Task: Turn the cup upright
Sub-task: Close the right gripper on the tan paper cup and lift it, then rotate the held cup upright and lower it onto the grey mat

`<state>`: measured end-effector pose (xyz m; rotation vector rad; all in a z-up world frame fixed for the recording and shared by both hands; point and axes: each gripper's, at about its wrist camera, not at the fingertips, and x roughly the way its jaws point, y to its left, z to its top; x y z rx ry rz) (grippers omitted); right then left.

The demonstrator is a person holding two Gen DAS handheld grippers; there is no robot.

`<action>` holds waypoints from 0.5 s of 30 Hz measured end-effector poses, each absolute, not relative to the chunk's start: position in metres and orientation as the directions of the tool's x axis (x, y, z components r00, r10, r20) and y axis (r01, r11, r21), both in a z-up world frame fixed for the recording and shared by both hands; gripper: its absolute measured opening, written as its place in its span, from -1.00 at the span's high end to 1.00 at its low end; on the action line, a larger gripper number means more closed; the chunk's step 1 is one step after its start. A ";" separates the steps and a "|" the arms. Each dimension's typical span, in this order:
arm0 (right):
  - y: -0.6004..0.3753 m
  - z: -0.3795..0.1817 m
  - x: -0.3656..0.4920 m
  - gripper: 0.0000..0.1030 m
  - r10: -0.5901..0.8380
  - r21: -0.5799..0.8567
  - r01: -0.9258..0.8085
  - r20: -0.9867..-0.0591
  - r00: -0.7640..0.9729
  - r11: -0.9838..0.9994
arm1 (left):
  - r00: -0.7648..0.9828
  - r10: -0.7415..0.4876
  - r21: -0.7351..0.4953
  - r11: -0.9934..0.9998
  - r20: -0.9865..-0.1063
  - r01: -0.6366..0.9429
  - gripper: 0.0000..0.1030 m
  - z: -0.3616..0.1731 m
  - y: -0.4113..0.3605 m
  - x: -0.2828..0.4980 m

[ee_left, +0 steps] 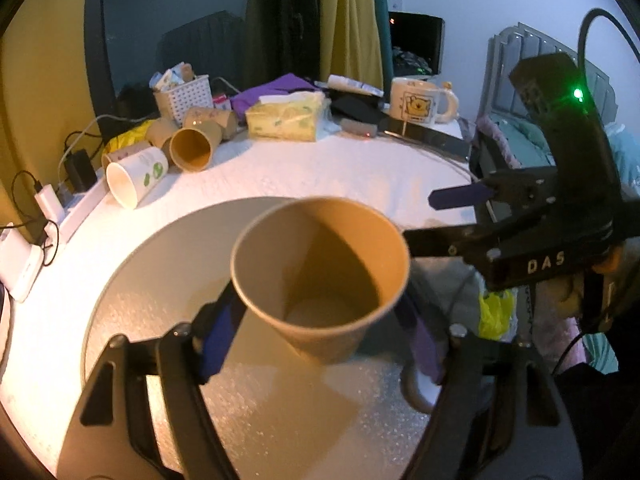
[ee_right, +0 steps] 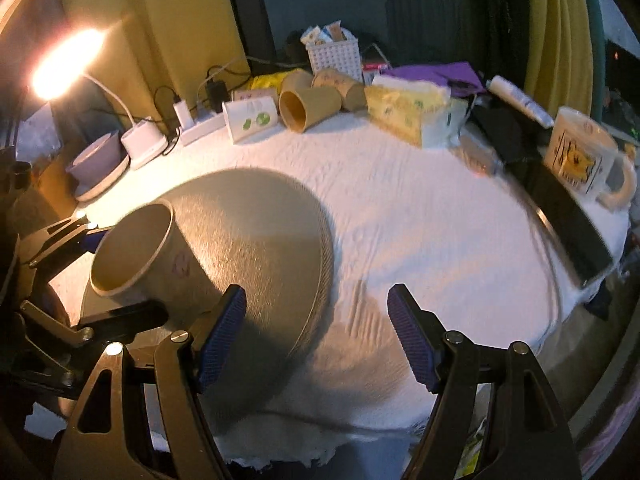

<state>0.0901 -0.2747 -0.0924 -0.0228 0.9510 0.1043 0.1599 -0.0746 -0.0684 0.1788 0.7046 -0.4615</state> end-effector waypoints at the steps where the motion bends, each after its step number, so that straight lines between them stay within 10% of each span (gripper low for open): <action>1: -0.273 -0.095 0.089 -0.48 0.083 0.029 -0.102 -0.817 0.570 0.994 | 0.665 -0.350 0.003 0.884 -0.660 0.468 -0.45 -0.069 -0.075 0.159; 15: -0.265 -0.098 0.088 -0.48 0.088 0.020 -0.126 -0.824 0.560 0.992 | 0.664 -0.356 -0.016 0.888 -0.658 0.460 -0.45 -0.068 -0.062 0.153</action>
